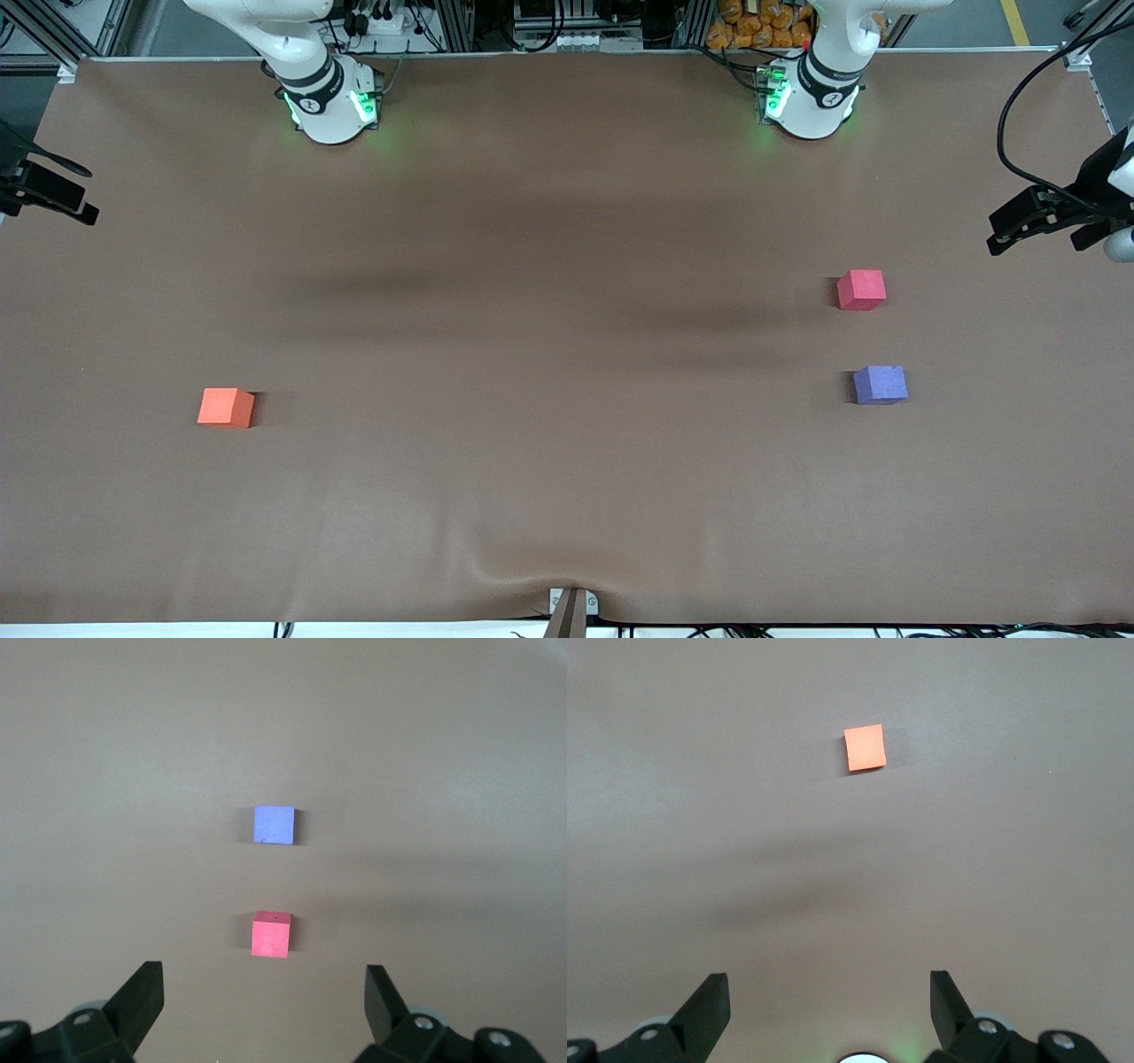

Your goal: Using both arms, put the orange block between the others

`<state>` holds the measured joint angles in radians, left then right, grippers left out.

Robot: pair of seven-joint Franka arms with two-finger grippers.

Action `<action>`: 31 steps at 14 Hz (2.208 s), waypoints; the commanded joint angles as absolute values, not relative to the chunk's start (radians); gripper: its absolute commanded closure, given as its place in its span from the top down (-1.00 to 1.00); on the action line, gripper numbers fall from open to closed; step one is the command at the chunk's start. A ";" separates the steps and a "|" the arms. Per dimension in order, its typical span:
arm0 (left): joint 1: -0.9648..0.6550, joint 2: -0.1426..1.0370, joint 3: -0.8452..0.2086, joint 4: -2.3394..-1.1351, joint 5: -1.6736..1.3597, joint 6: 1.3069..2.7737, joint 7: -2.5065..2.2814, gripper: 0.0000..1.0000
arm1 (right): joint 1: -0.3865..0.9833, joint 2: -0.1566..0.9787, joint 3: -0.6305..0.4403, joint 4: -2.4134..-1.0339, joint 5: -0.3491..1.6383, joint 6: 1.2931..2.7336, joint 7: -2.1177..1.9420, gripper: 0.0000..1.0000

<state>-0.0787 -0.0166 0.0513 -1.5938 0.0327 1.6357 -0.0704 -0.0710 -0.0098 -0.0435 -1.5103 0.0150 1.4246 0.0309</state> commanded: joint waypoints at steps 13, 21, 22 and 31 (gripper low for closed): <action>-0.078 -0.006 0.055 -1.580 0.018 1.597 -0.048 1.00 | -0.104 -0.018 -0.028 -1.511 0.014 1.414 0.031 1.00; -0.074 0.009 0.058 -1.566 0.031 1.597 -0.022 1.00 | -0.115 -0.012 -0.029 -1.511 0.014 1.402 0.026 1.00; -0.077 0.009 0.057 -1.566 0.034 1.597 0.000 1.00 | -0.117 -0.009 -0.029 -1.511 0.014 1.405 0.026 1.00; -0.060 0.020 0.058 -1.569 0.032 1.595 0.026 1.00 | -0.140 0.080 -0.029 -1.509 0.014 1.480 0.026 1.00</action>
<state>-0.0673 0.0098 0.0590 -1.5951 0.0328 1.6135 0.0041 -0.1082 0.0610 -0.0454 -1.5151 0.0151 1.4453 0.0304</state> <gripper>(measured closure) 0.000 0.000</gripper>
